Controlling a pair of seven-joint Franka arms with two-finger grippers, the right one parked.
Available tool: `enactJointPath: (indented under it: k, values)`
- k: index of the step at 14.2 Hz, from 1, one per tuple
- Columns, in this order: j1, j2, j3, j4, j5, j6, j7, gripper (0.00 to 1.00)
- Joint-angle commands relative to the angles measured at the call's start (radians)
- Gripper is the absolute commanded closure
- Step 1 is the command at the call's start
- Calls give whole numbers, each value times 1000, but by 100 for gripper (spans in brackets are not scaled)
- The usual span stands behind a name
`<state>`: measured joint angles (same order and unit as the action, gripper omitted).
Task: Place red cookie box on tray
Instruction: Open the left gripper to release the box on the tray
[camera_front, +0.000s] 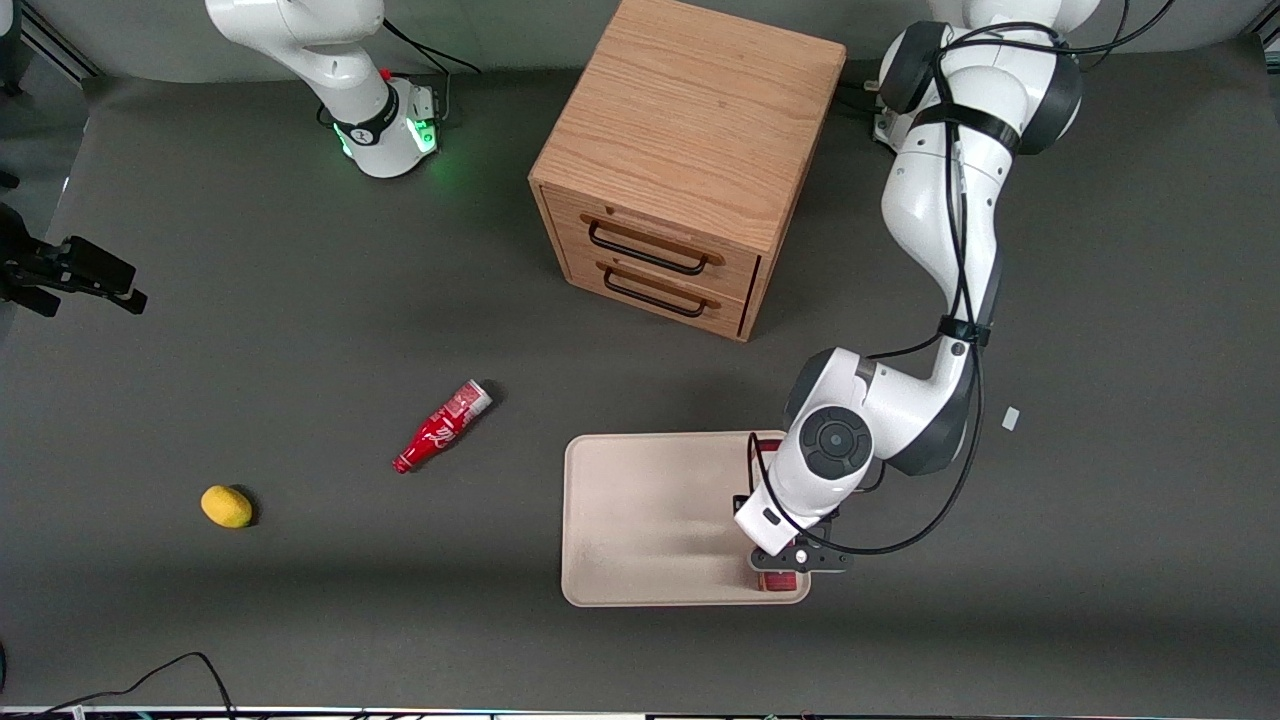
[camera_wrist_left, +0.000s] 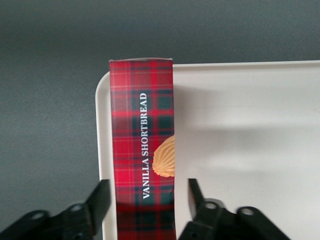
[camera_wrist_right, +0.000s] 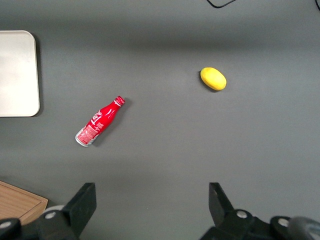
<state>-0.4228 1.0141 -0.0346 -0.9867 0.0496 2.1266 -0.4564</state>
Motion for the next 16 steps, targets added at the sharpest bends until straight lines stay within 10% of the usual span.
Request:
enactJointPath:
  k: [1, 9, 16]
  values:
    - [-14, 3, 8, 25, 27, -20, -30, 0]
    - [39, -273, 28, -15, 33, -439, 115, 0]
    - [202, -767, 30, -706, 38, -209, 378, 0]
